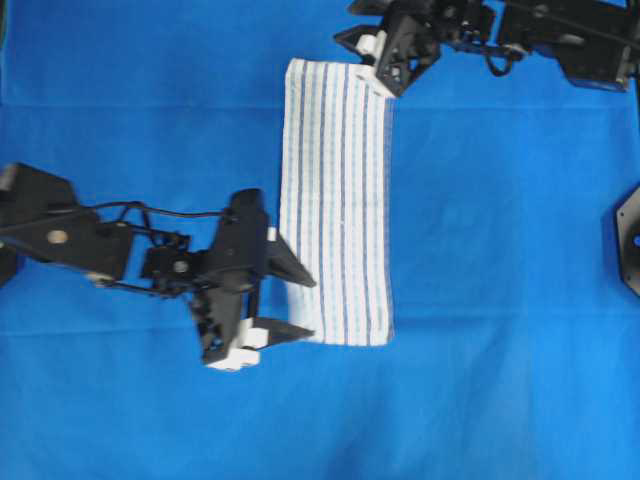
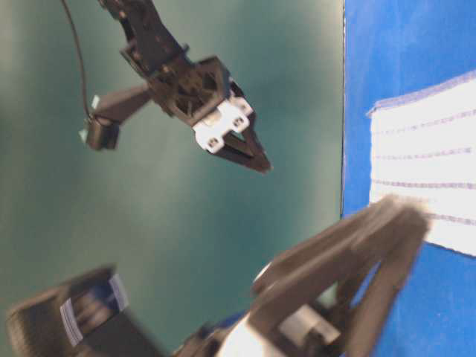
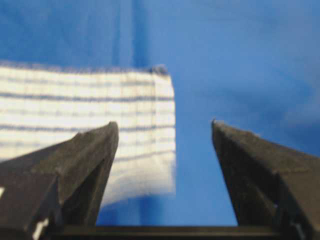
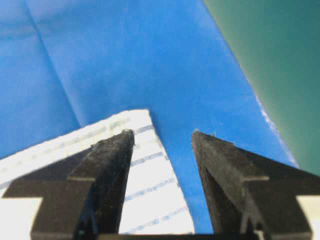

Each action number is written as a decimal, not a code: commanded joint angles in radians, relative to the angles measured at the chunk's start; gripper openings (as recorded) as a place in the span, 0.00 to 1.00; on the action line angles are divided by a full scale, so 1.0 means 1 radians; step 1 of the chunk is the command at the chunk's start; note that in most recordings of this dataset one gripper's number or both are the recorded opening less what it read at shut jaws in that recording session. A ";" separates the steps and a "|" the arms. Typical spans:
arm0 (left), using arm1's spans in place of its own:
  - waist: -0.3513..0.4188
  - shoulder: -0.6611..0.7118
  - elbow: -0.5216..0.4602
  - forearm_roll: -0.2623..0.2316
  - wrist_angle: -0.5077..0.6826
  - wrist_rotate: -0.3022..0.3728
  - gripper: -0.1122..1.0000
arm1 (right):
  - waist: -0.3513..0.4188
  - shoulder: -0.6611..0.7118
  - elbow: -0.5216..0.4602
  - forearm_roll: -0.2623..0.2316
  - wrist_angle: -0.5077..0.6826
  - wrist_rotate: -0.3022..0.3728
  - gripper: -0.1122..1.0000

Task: Fold the blue towel.
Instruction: 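Release the strip and pull both grippers back to the sides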

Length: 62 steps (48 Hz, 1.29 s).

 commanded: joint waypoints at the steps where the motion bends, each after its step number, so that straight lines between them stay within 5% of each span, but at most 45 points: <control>1: 0.015 -0.097 0.023 0.002 0.015 0.008 0.74 | 0.015 -0.072 0.020 -0.003 -0.003 0.000 0.59; 17: 0.140 -0.296 0.196 0.003 -0.086 0.021 0.74 | 0.127 -0.295 0.247 0.014 -0.124 0.028 0.59; 35: 0.284 -0.446 0.325 0.003 -0.199 0.141 0.74 | 0.256 -0.514 0.465 0.072 -0.293 0.052 0.59; 53: 0.296 -0.437 0.325 0.003 -0.202 0.149 0.74 | 0.252 -0.506 0.468 0.080 -0.299 0.051 0.59; 62: 0.336 -0.396 0.304 0.003 -0.219 0.167 0.77 | 0.190 -0.463 0.446 0.080 -0.295 0.046 0.60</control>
